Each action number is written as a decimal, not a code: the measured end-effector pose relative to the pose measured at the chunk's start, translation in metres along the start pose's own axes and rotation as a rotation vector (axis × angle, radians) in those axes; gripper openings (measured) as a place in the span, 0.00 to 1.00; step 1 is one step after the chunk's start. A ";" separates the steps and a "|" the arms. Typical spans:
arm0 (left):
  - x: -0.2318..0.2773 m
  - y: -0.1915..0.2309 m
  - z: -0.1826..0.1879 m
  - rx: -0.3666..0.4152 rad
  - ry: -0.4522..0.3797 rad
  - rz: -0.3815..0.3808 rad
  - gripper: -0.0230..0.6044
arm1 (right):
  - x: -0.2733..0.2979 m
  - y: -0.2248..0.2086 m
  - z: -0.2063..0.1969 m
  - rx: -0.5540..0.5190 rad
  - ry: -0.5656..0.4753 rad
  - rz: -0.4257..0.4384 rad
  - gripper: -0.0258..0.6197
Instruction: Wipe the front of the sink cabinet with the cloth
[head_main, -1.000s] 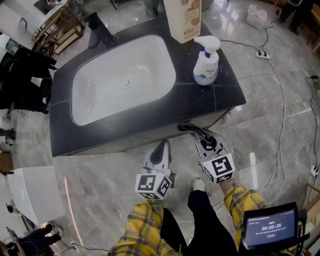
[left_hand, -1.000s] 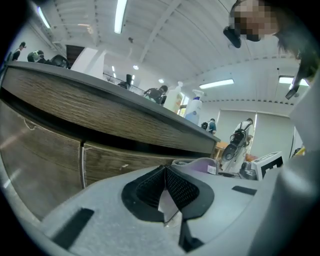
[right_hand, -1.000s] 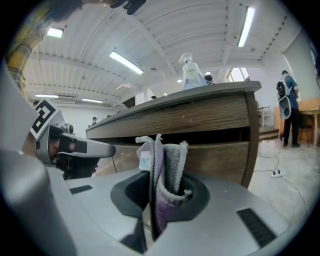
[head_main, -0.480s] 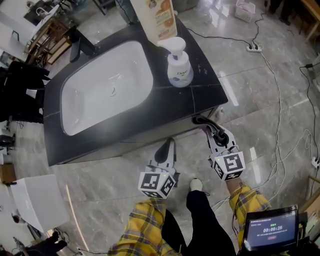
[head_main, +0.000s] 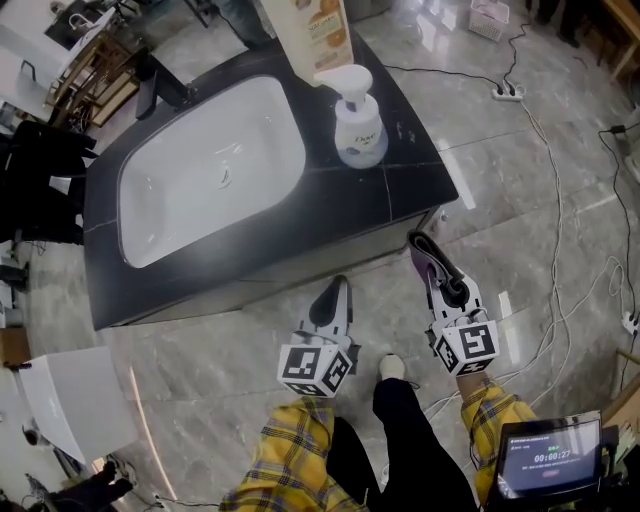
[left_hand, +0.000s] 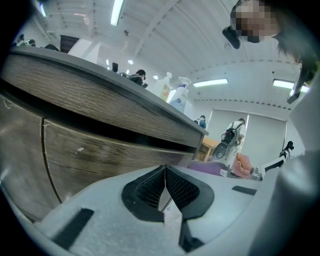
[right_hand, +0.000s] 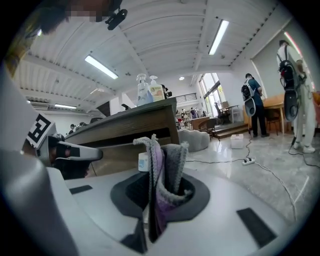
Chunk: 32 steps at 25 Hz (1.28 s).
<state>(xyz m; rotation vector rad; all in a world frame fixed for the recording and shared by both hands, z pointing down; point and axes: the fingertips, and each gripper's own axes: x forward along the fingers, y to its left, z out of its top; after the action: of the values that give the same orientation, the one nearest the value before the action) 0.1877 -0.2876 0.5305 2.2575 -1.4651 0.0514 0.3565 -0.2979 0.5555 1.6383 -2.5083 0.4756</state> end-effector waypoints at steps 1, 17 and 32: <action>-0.004 0.004 -0.001 -0.002 -0.003 0.006 0.05 | -0.001 0.008 -0.005 -0.002 0.009 0.013 0.11; -0.126 0.102 0.006 -0.023 -0.048 0.173 0.05 | 0.024 0.209 -0.051 -0.064 0.117 0.323 0.11; -0.176 0.163 -0.004 -0.026 -0.040 0.246 0.05 | 0.069 0.291 -0.075 -0.146 0.148 0.425 0.11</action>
<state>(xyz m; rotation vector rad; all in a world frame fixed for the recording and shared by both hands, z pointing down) -0.0307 -0.1898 0.5433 2.0578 -1.7468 0.0629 0.0576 -0.2269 0.5854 0.9798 -2.7004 0.4185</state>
